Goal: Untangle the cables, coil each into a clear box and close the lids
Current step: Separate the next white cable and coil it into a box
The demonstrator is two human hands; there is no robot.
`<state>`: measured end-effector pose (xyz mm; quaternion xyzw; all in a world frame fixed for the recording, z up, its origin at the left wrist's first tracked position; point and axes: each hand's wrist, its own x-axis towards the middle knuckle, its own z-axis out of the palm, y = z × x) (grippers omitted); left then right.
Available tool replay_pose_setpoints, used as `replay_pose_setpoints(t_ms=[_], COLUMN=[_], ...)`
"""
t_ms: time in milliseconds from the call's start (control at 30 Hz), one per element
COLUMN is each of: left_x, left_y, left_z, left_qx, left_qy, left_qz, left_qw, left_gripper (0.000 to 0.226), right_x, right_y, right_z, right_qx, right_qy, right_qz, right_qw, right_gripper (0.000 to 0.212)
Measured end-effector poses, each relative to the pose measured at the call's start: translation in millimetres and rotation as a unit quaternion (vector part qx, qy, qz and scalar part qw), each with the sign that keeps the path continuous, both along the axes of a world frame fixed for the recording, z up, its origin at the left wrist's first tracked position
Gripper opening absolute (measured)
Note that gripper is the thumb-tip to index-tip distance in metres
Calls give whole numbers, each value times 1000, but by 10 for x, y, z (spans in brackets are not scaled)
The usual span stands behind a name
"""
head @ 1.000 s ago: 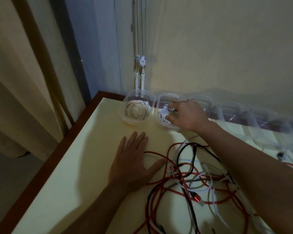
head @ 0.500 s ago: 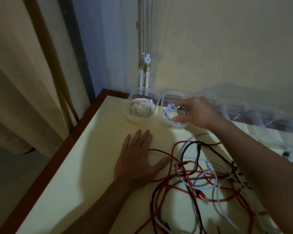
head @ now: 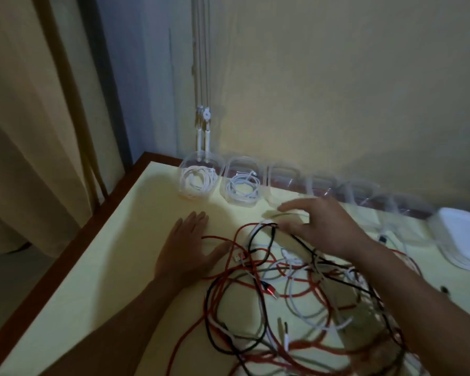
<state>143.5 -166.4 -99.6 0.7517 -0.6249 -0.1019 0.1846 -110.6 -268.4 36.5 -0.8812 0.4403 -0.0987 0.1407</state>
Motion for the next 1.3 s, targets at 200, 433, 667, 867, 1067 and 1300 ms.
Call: replay_pose_setpoints(t_ms=[200,433,667,867,1067,1300], left_x=[-243,-696,-1410,-1490,-1556,-1566], left_y=[344,869,1583,1659,1564,1420], left_z=[54,210,219,241,371,474], left_qx=[35,-62,-180,-101,-78,-8], left_qy=[53,123,21,-23,-30,-72], left_qz=[60,110,-164,-160,-170,-196], left_qw=[996,984,970,982,982,978], left_gripper=[117,81,38,48,32,31], right_x=[-735,-1161,-1300,-1356,-1141,-1147], right_y=[827,1554,1798,1923,1744,1413], right_z=[55,-67,-147,-246,-185,49], right_qx=[64,72,-18,-42,-7,5], right_qy=[-6,-40,144,58,134,227], right_qz=[11,27,35,-22,-57,10], right_qw=[998,996,989,997,989,974], right_gripper=[34,45,55,48,33,26])
